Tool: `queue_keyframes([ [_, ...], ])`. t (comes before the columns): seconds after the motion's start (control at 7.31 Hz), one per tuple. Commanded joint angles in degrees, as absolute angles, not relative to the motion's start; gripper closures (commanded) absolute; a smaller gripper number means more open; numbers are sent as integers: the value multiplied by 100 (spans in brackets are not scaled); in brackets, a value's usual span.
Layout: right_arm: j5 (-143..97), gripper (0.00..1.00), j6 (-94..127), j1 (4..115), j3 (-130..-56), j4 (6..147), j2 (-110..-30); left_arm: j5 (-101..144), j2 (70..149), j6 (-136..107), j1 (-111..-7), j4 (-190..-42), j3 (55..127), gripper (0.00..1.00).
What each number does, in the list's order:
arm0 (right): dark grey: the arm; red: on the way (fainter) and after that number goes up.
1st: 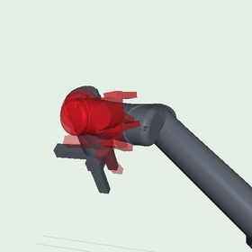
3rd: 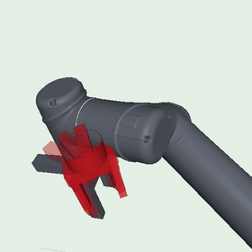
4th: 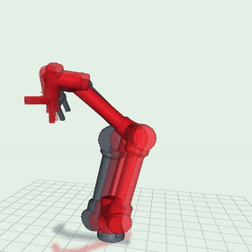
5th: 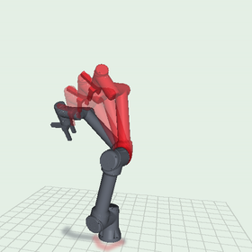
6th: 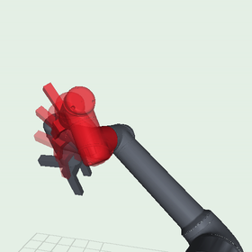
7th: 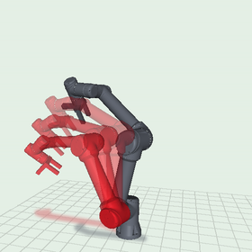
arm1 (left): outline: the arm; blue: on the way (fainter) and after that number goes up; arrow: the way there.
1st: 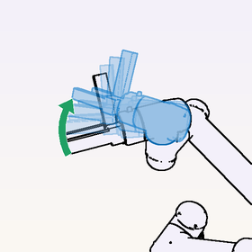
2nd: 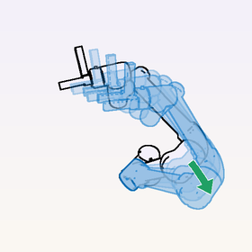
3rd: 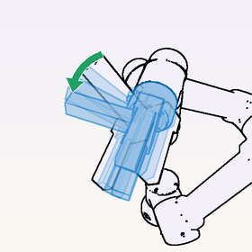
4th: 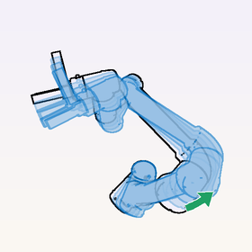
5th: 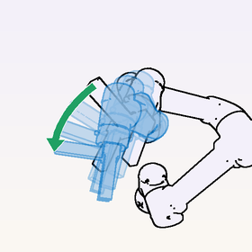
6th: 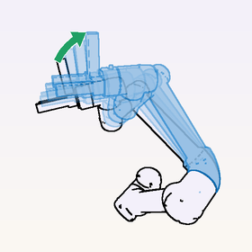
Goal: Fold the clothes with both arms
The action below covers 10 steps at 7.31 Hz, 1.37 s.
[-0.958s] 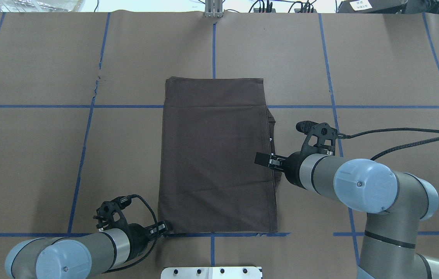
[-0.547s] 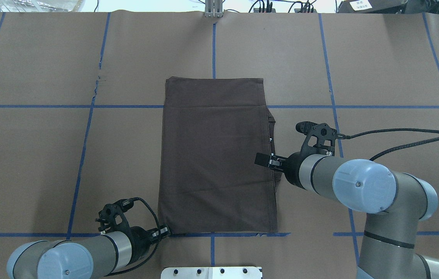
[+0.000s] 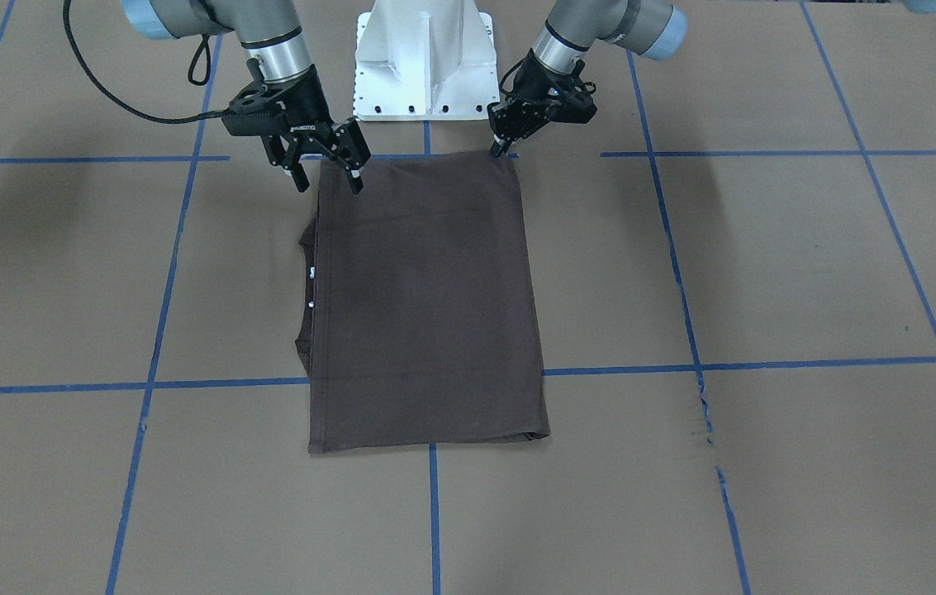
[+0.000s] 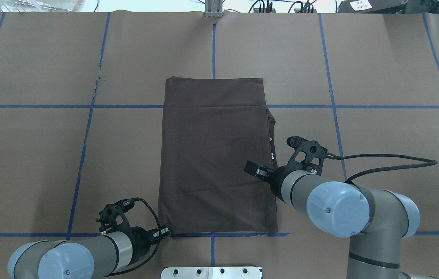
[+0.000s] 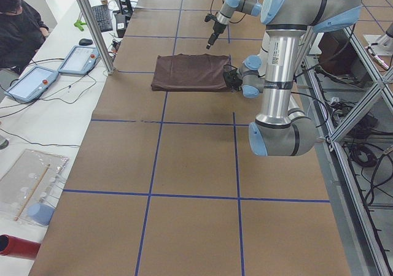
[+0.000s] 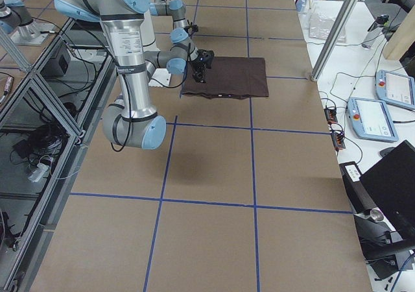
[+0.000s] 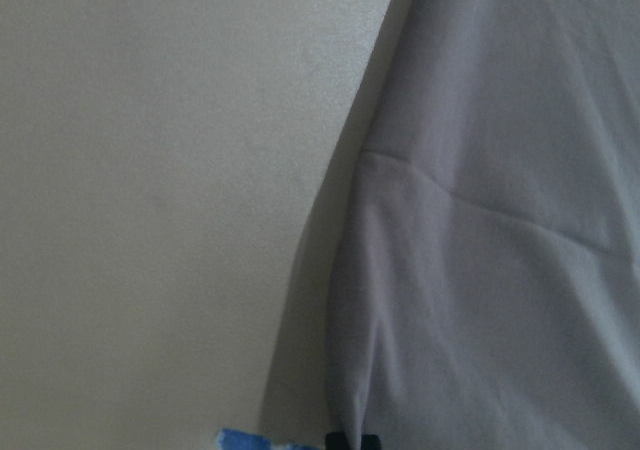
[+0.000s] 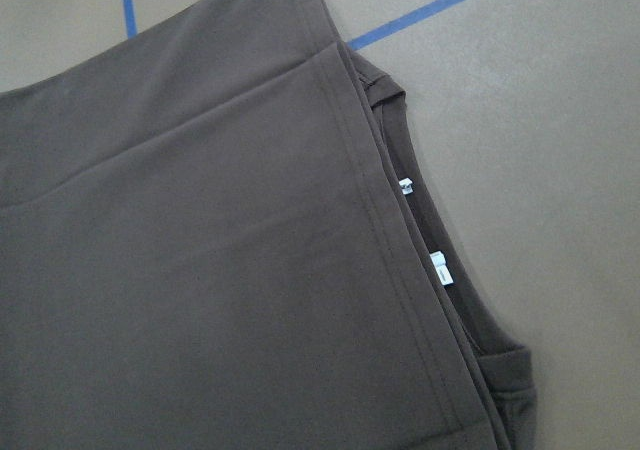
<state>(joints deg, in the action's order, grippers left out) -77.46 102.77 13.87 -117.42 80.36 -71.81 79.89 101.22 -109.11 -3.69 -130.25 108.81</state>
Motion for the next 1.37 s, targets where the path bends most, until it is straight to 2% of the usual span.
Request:
queue_keyframes([
  [0.0,-7673,3,10889,1003,-11733,9131,-6846,7989,10125,-10907,-352,-13025,10863,100],
  [1.23,-7638,0,11118,492,-11039,9255,-6812,7980,10178,-10907,-316,-13034,10749,100],
])
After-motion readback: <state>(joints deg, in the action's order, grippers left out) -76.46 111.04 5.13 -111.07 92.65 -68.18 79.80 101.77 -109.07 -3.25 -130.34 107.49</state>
